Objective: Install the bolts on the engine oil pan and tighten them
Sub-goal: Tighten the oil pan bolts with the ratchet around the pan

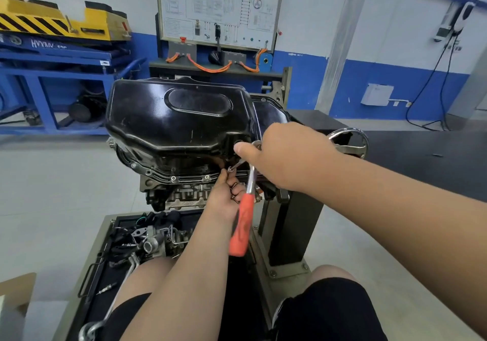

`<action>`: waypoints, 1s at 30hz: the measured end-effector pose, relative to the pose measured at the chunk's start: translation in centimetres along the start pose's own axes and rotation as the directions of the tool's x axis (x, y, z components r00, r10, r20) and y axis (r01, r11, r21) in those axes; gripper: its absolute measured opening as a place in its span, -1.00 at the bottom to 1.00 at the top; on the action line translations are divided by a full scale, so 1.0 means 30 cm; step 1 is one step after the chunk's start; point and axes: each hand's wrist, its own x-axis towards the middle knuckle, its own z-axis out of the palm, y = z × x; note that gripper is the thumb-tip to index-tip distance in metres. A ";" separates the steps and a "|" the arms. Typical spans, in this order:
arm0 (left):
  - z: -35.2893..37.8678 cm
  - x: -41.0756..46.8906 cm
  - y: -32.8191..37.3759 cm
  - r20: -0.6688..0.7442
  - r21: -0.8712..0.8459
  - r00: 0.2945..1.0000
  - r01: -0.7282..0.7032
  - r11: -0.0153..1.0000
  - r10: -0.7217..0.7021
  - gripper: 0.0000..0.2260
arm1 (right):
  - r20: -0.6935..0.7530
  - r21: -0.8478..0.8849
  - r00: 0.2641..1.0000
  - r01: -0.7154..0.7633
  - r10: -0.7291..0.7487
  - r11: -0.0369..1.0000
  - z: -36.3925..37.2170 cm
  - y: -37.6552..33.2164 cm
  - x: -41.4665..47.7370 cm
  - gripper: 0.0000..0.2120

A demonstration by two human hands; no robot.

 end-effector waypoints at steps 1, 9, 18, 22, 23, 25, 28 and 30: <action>-0.002 -0.002 0.006 0.025 -0.004 1.000 0.018 1.000 -0.018 -0.69 | 0.003 0.037 1.000 -0.022 0.022 0.999 0.004 -0.004 0.002 -0.47; 0.004 -0.012 0.004 -0.037 -0.020 0.999 -0.005 1.000 0.004 -0.73 | -0.035 -0.436 0.896 0.385 -0.443 0.814 -0.063 0.017 0.030 -0.79; -0.001 -0.019 0.022 0.001 -0.019 1.000 0.015 1.000 -0.015 -0.66 | -0.099 -0.230 0.955 0.253 -0.281 0.940 -0.024 -0.033 0.020 -0.55; 0.008 -0.011 0.016 -0.035 -0.065 0.999 0.029 0.997 -0.031 -0.75 | -0.082 -0.451 0.891 0.367 -0.447 0.814 -0.064 0.006 0.058 -0.83; 0.008 -0.010 0.014 -0.031 -0.064 0.999 0.030 0.998 -0.032 -0.75 | -0.091 -0.446 0.911 0.324 -0.402 0.834 -0.057 0.010 0.062 -0.76; 0.006 -0.009 0.013 -0.007 -0.074 0.999 0.034 0.997 -0.035 -0.73 | -0.130 -0.364 0.950 0.220 -0.283 0.905 -0.035 0.009 0.065 -0.58; 0.007 -0.012 0.020 0.016 -0.077 1.000 0.028 0.997 -0.027 -0.68 | -0.108 -0.140 0.983 0.134 -0.149 0.981 -0.024 -0.017 0.051 -0.53; 0.010 -0.015 0.025 -0.010 -0.061 1.000 0.021 0.998 -0.022 -0.67 | -0.065 -0.208 0.958 0.261 -0.280 0.943 -0.032 -0.024 0.049 -0.52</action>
